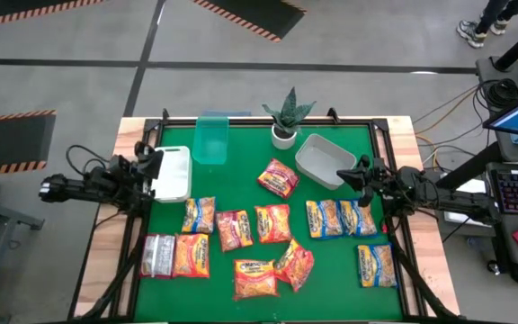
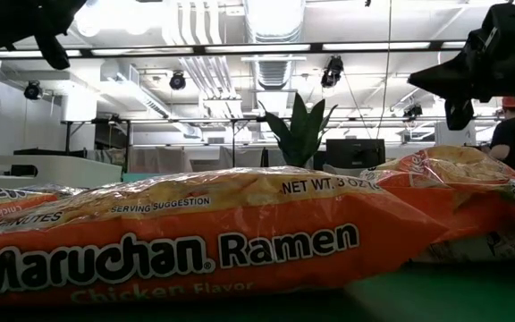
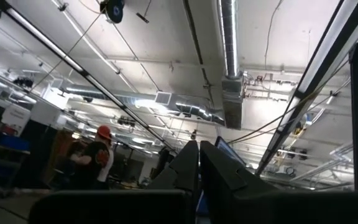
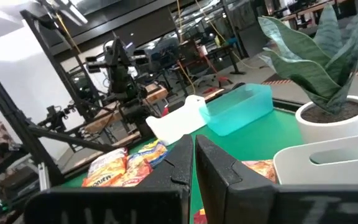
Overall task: Sort Maruchan noodles
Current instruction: Put the orange noodle pack into the green bin
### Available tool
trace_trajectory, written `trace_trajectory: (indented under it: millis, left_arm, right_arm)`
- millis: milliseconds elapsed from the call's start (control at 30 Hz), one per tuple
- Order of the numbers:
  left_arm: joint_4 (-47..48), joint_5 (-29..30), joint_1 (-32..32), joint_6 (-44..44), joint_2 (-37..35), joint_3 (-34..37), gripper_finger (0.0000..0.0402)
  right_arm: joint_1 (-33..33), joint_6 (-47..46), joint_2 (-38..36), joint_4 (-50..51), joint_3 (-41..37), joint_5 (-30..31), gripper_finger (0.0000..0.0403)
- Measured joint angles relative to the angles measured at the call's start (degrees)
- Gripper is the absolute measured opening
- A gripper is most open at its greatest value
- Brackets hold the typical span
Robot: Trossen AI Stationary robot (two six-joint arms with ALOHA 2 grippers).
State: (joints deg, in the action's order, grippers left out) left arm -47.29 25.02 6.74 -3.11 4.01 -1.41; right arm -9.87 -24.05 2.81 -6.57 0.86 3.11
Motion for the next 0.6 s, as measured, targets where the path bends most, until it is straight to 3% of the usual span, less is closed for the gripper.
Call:
trace_trajectory:
  millis: [333,600]
  left_arm:
    - [-1.0,0.0,0.0,-7.9,0.0,0.0,0.0]
    - [-1.0,-0.6,0.0,-4.2,0.4,0.0,0.0]
  right_arm:
    - [0.0,0.2,3.1,-12.7,0.0,4.4,0.0009]
    - [0.0,-0.7,11.2,-21.2,0.0,6.0,0.0009]
